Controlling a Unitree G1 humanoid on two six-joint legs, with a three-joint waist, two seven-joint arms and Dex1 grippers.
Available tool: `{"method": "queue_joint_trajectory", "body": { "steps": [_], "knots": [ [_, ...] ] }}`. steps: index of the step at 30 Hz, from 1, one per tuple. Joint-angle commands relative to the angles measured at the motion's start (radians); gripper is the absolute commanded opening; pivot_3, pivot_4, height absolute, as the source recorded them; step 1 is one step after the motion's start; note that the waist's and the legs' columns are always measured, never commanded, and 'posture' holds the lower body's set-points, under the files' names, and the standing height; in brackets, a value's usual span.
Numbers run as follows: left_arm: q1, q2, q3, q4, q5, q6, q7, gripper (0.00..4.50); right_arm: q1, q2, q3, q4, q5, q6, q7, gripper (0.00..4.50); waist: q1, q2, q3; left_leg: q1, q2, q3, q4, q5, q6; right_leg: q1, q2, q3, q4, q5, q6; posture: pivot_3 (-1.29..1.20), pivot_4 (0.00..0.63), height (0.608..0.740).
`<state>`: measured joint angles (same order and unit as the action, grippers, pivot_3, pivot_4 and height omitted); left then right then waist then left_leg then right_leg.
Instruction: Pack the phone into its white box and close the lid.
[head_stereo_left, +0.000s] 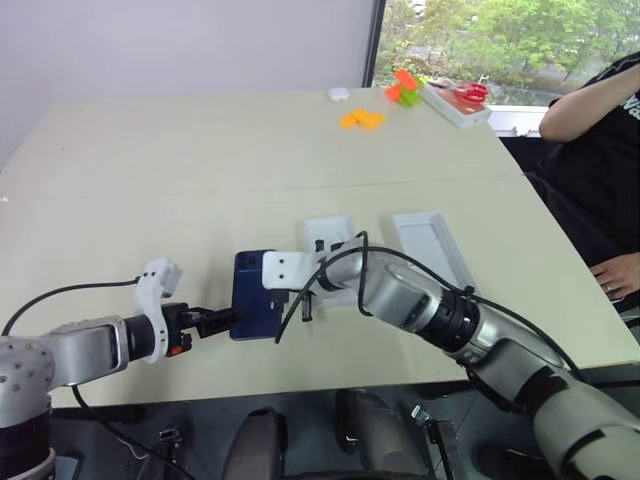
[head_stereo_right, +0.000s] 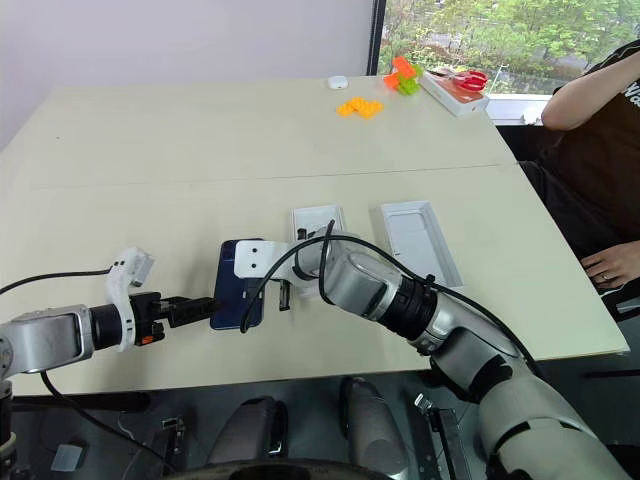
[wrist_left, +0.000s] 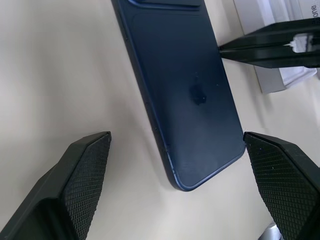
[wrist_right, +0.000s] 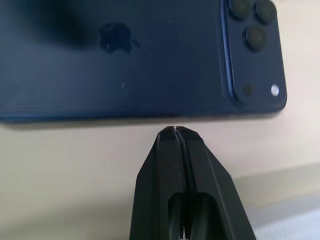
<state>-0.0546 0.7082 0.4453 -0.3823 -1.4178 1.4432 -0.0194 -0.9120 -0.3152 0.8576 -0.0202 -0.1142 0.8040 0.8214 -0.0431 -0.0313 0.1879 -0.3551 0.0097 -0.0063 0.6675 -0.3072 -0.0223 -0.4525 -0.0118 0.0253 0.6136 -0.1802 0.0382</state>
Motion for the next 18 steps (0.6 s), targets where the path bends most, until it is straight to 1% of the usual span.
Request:
{"method": "queue_joint_trajectory", "body": {
  "steps": [1, 4, 11, 14, 18],
  "knots": [
    [0.015, -0.006, -0.046, 0.010, -0.059, -0.011, 0.036, 4.50, 0.003, 0.032, -0.005, 0.020, -0.004, -0.031, 0.030, 0.04, 0.000, 0.000, 0.000, 0.000, 0.000, 0.000, 0.000, 0.000, 0.000, 0.000, 0.000, 0.000, 0.000, 0.000, 0.000, 0.00, 0.150, 0.740],
    [0.014, -0.005, -0.068, 0.024, -0.101, -0.038, 0.068, 4.50, 0.013, 0.052, -0.024, 0.025, 0.005, -0.035, 0.047, 0.04, 0.000, 0.000, 0.000, 0.001, 0.000, 0.000, 0.000, 0.000, 0.000, 0.001, 0.000, 0.000, 0.000, 0.000, 0.000, 0.00, 0.150, 0.740],
    [-0.003, -0.021, -0.169, 0.050, -0.203, -0.114, 0.163, 4.50, 0.031, 0.075, -0.054, 0.039, 0.006, -0.028, 0.066, 0.04, 0.002, 0.001, 0.000, 0.001, 0.000, -0.001, 0.000, 0.000, 0.000, 0.001, 0.000, 0.000, 0.000, 0.000, 0.000, 0.00, 0.150, 0.740],
    [-0.003, -0.017, -0.197, 0.056, -0.254, -0.153, 0.204, 4.50, 0.037, 0.077, -0.061, 0.038, 0.001, -0.026, 0.070, 0.04, 0.005, 0.001, -0.001, 0.002, 0.000, -0.001, 0.000, 0.000, 0.000, 0.003, -0.001, 0.000, -0.001, -0.001, 0.000, 0.00, 0.150, 0.740],
    [-0.010, -0.038, -0.231, 0.065, -0.352, -0.232, 0.266, 4.50, 0.047, 0.084, -0.070, 0.034, -0.003, -0.019, 0.075, 0.04, 0.010, 0.002, -0.002, 0.004, -0.001, -0.002, 0.000, 0.000, 0.000, 0.006, -0.002, -0.001, -0.001, -0.002, 0.000, 0.00, 0.150, 0.740]
  ]
}}
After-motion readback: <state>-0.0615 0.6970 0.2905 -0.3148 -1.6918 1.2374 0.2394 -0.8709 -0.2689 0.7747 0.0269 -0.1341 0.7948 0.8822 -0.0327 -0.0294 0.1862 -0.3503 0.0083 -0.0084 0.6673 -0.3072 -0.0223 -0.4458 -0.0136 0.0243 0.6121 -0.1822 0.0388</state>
